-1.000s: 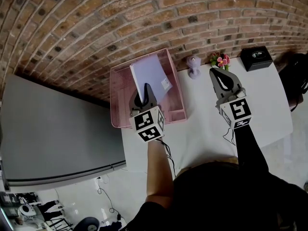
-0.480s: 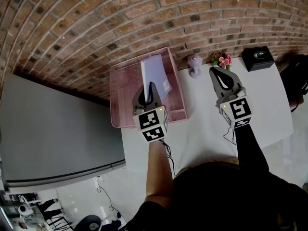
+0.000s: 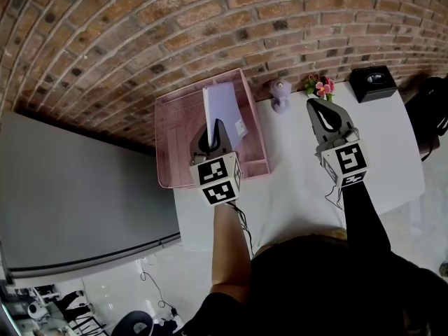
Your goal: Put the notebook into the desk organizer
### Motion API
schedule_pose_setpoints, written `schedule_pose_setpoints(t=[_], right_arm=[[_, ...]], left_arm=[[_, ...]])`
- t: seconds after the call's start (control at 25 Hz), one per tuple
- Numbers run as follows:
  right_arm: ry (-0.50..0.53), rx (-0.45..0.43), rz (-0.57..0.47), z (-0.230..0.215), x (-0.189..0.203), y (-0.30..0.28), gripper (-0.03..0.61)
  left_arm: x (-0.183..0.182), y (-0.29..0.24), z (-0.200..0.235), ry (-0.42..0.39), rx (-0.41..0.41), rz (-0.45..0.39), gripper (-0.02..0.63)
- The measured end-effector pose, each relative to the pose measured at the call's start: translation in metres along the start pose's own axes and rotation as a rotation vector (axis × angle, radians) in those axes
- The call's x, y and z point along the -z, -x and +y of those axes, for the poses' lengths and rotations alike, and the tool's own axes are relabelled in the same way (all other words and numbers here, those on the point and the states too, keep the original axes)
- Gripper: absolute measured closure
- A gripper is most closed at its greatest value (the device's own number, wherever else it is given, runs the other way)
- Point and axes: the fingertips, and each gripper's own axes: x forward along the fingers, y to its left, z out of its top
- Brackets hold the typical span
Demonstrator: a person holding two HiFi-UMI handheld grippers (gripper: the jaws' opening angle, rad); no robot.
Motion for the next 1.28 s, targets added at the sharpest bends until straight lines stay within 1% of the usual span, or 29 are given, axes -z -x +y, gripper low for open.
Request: schedule_pose_setpoints(t=[0.12,0.28,0.4,0.6,0.84,1.28], right_arm=[[-0.001,-0.004,0.004,0.002,0.001,-0.002,0.557],[-0.002,-0.003,0.011,0.003,0.005,-0.002,0.557],[-0.007,0.006,0.011,0.001,0.005,-0.002,0.557],[-0.003,0.002,0.013,0.002,0.006,-0.002,0.557],[-0.002,0.002,0.01,0.003,0.004,-0.002,0.557],[-0.003,0.011,0.012,-0.002,0.006,0.002,0.557]], left_arm=[[0.01,-0.004,-0.005,-0.012,0.006,0.038,0.572],[0.021,-0.01,-0.006,-0.016,0.003,0.063,0.569],[0.023,-0.013,-0.006,-0.013,0.005,0.071,0.568],[0.025,-0.013,-0.008,-0.035,-0.003,0.094,0.565],[0.028,-0.013,-0.008,-0.019,0.0,0.1,0.563],[0.03,-0.013,-0.01,-0.024,0.002,0.107,0.561]])
